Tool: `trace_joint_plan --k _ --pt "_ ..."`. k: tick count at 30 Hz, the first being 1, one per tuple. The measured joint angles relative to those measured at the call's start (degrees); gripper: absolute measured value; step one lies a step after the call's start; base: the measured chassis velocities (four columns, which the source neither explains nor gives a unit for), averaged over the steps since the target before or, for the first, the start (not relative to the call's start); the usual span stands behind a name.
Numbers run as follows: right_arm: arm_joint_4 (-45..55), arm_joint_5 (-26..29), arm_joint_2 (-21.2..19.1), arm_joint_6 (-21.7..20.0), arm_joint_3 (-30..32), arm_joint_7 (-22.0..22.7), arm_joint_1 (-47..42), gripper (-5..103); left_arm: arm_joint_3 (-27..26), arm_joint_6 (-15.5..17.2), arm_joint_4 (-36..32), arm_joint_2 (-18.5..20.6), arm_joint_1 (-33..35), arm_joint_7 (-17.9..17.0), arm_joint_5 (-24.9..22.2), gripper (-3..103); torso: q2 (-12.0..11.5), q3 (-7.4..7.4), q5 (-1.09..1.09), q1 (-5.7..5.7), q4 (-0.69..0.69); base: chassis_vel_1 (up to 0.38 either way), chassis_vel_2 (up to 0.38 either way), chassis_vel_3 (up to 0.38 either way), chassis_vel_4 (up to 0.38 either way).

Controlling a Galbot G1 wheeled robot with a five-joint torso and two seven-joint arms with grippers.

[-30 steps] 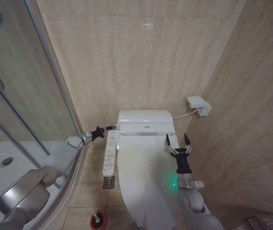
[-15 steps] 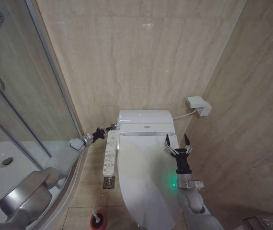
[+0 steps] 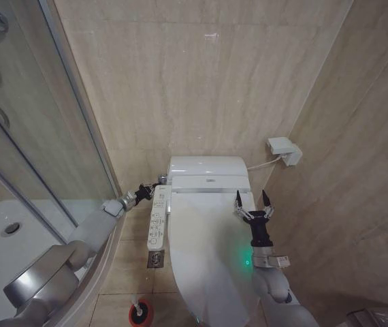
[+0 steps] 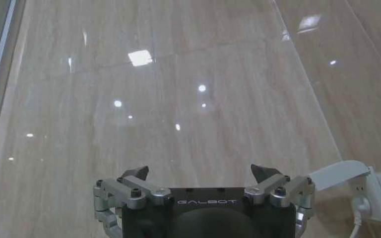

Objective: Open the toilet lid, clean the toilet bowl with a toilet brush, close the toilet lid, and flush.

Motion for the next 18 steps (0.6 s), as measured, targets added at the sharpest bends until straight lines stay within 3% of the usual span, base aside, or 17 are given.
trace_joint_plan --k 18 --pt "-0.1 0.0 0.0 0.0 0.0 0.0 -0.1 100 -0.5 0.5 0.3 -0.8 0.3 -1.0 0.4 0 0.0 0.00 0.00 0.00 0.02 0.000 0.000 0.000 0.000"
